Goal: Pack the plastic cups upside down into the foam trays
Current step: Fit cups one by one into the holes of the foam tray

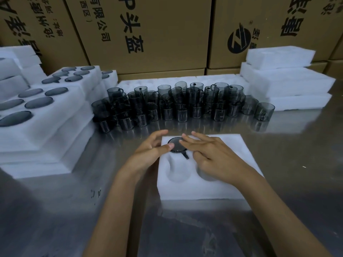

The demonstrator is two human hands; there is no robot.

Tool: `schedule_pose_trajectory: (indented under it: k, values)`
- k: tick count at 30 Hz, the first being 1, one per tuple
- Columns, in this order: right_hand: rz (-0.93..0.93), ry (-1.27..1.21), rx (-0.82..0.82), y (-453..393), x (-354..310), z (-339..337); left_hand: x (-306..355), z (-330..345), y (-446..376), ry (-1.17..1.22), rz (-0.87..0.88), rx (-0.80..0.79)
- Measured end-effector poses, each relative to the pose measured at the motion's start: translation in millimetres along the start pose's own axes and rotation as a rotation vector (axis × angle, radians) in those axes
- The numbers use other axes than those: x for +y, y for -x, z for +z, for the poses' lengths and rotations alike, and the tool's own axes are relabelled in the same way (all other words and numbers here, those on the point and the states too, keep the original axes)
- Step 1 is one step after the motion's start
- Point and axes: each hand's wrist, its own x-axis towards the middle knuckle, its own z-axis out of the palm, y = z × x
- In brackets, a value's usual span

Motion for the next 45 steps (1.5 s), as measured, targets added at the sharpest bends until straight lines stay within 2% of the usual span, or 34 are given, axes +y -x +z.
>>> schedule_pose_trajectory:
  k: [5, 6, 8, 10, 11, 13, 21, 30, 34, 40, 45]
  values:
    - [0.020, -0.061, 0.009, 0, 0, 1, -7, -5, -2, 0.080, 0.022, -0.042]
    - [0.032, -0.107, 0.029, -1, 1, 2, -9, -5, -4, 0.110, 0.042, -0.002]
    - [0.083, -0.257, 0.117, -1, 2, 4, -17, -6, -12, 0.174, 0.096, 0.274]
    - [0.155, -0.398, 0.232, -1, 3, 3, -24, -13, -26, 0.059, 0.151, 0.659]
    - [0.186, -0.444, 0.272, -2, 4, 2, -26, -18, -32, -0.014, 0.160, 0.791]
    - [0.221, -0.508, 0.300, -3, 6, 0, -29, -26, -43, -0.094, 0.169, 0.885]
    - [0.256, -0.563, 0.292, -3, 7, -1, -25, -53, -79, -0.323, 0.112, 0.894]
    - [0.260, -0.573, 0.297, -5, 7, -2, -30, -51, -71, -0.360, 0.159, 0.936]
    - [0.252, -0.571, 0.306, -4, 7, -3, -33, -38, -54, -0.342, 0.242, 0.873]
    - [0.239, -0.558, 0.296, -4, 6, -2, -14, -6, -23, -0.089, 0.413, 0.822]
    - [0.171, -0.665, 0.400, -2, 2, -7, 28, 23, -3, -0.046, 0.613, 0.641]
